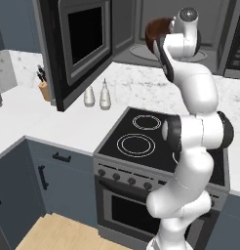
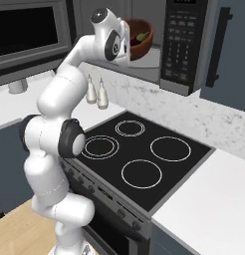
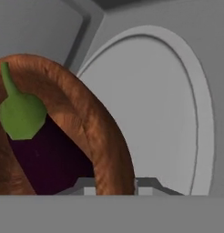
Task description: Pick the eggplant from the sink and place it in the bowl. Then pick the bowl and place it in the microwave. Then close the microwave door and press the start button.
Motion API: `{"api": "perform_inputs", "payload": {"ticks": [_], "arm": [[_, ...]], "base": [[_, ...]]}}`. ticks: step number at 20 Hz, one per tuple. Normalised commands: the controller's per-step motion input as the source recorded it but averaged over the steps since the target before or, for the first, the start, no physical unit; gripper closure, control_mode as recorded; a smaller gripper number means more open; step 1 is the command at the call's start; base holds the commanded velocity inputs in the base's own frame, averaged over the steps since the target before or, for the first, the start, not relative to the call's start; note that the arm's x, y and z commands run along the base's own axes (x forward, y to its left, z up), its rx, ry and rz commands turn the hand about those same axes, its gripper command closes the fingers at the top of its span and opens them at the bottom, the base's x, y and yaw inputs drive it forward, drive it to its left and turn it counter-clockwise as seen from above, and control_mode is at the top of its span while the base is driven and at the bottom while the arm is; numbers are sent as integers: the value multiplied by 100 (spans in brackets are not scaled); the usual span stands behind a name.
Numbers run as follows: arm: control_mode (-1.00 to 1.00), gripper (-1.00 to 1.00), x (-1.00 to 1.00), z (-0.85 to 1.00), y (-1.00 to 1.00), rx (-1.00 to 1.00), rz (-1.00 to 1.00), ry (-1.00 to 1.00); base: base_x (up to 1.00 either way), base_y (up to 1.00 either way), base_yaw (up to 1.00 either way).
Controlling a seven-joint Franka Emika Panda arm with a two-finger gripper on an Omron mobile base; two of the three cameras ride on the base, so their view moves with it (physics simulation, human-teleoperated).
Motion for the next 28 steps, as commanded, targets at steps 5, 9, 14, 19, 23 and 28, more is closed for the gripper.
{"api": "perform_inputs", "payload": {"ticks": [5, 9, 14, 19, 23, 28], "arm": [[-100, -100, 24, -5, 0, 0, 0, -4], [-100, -100, 13, 0, 0, 0, 0, -20], [-100, -100, -6, 0, 0, 0, 4, -28], [-100, -100, -84, 1, 4, 5, 1, -9], [-100, -100, -100, 8, 16, 3, 0, -4], [-100, -100, -100, 4, 29, 1, 0, 0]], "base": [[0, 0, 0], [0, 0, 0], [0, 0, 0], [0, 0, 0], [0, 0, 0], [0, 0, 0]]}}
